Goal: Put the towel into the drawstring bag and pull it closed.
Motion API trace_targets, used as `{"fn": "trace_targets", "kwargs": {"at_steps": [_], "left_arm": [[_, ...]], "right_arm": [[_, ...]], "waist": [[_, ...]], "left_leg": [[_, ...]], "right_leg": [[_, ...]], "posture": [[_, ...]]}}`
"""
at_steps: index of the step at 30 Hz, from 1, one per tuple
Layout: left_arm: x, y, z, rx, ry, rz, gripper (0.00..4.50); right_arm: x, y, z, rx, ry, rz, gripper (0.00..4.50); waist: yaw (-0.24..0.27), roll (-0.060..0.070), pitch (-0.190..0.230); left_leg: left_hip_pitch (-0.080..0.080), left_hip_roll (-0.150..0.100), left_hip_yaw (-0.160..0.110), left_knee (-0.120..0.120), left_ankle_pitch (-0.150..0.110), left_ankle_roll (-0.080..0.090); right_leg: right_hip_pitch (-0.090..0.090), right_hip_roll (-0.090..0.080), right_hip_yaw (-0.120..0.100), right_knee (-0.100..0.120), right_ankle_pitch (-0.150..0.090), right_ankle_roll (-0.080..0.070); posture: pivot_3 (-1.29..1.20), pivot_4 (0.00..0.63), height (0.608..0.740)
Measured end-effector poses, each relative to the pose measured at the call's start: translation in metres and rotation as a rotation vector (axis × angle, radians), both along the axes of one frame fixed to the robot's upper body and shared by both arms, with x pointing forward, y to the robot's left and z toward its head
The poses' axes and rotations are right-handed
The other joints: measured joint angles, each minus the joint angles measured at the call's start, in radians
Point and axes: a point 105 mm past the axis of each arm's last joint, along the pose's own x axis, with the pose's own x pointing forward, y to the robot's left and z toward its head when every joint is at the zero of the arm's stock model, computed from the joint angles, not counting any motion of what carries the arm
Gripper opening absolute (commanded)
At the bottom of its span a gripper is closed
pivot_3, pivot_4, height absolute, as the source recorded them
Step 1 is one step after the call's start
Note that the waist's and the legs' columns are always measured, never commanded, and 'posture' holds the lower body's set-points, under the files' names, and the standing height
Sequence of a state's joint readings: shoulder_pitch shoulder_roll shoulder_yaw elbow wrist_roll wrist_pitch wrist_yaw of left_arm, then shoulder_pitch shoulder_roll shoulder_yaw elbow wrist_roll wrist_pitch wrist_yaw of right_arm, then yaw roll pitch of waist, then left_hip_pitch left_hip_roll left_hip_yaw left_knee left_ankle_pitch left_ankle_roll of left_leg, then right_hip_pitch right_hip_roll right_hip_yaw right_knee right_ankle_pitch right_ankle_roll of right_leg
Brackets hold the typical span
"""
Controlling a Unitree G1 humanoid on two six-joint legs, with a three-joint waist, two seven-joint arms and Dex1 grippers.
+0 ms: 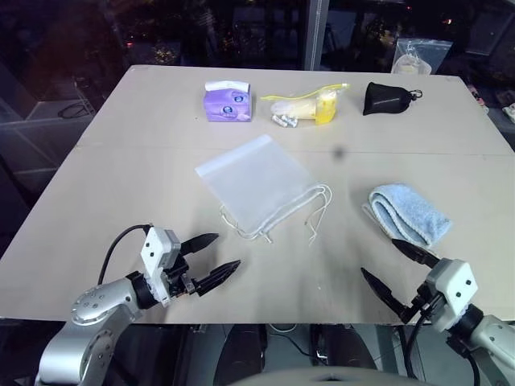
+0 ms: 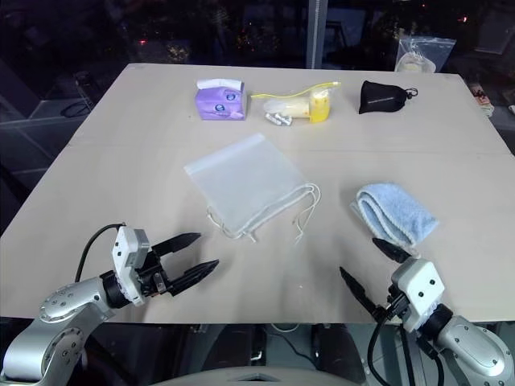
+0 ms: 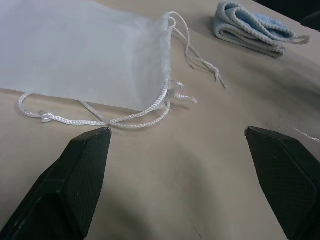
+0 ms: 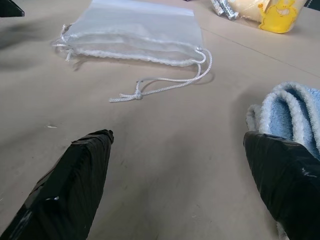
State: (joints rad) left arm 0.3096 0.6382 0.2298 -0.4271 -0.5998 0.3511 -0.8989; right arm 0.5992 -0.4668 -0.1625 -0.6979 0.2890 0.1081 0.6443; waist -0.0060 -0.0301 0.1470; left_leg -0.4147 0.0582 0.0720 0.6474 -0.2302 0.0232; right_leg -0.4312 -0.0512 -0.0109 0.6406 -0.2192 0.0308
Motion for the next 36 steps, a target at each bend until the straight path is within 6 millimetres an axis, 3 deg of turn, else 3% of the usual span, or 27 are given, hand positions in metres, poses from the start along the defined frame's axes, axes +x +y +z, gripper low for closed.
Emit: {"fn": "trace_targets", "kwargs": {"at_steps": [2, 6, 10, 14, 19, 28, 36], "left_arm": [[0.003, -0.001, 0.0, 0.01, -0.008, -0.001, 4.43], [0.041, -0.019, 0.025, 0.111, -0.136, 0.016, 4.43], [0.053, -0.03, 0.021, 0.226, -0.08, -0.002, 4.43], [0.073, -0.057, 0.036, 0.282, -0.103, -0.07, 4.43], [0.085, -0.083, 0.032, 0.302, -0.091, -0.128, 4.43], [0.114, -0.1, 0.04, 0.418, -0.166, -0.098, 4.43], [0.126, -0.097, 0.02, 0.546, -0.158, -0.078, 4.43]], "right_arm": [[0.001, 0.0, 0.001, 0.002, -0.008, -0.002, 4.48], [0.007, 0.004, 0.01, 0.008, -0.051, 0.017, 4.48], [0.002, 0.005, 0.005, -0.004, -0.023, 0.026, 4.48], [0.001, 0.004, 0.005, -0.02, -0.017, 0.033, 4.48], [0.003, 0.003, 0.005, -0.02, -0.017, 0.026, 4.48], [0.004, 0.0, 0.009, -0.028, -0.036, -0.007, 4.48], [0.006, 0.0, 0.008, -0.026, -0.047, -0.043, 4.48]], "waist": [[0.0, 0.0, 0.0], [0.021, 0.0, 0.0], [0.021, 0.0, 0.0], [0.021, 0.0, 0.0], [0.021, 0.0, 0.001], [0.02, 0.0, 0.001], [0.021, 0.0, 0.001]], "left_leg": [[0.001, 0.0, 0.0, 0.0, 0.0, 0.0], [0.001, -0.001, -0.001, 0.003, 0.0, 0.0], [0.0, -0.002, 0.0, 0.003, 0.0, 0.0], [-0.001, -0.003, 0.0, 0.002, 0.003, 0.005], [-0.001, -0.003, 0.0, 0.002, 0.003, 0.005], [0.0, -0.003, -0.001, 0.004, 0.003, 0.005], [-0.001, -0.003, 0.0, 0.004, 0.003, 0.005]], "right_leg": [[0.0, 0.0, 0.0, 0.0, 0.0, 0.0], [0.002, -0.001, -0.001, 0.0, 0.0, 0.0], [0.003, 0.0, -0.001, 0.0, 0.0, 0.0], [0.003, 0.002, -0.001, 0.0, 0.0, 0.0], [0.003, 0.005, -0.001, 0.001, 0.0, 0.0], [0.003, 0.005, 0.001, 0.001, 0.0, 0.0], [0.003, 0.005, 0.0, 0.001, 0.0, 0.0]], "posture": [[0.0, 0.15, 0.74], [0.0, 0.15, 0.74], [0.0, 0.15, 0.74], [0.0, 0.15, 0.74], [0.0, 0.15, 0.74], [0.0, 0.15, 0.74], [0.0, 0.15, 0.74]]}}
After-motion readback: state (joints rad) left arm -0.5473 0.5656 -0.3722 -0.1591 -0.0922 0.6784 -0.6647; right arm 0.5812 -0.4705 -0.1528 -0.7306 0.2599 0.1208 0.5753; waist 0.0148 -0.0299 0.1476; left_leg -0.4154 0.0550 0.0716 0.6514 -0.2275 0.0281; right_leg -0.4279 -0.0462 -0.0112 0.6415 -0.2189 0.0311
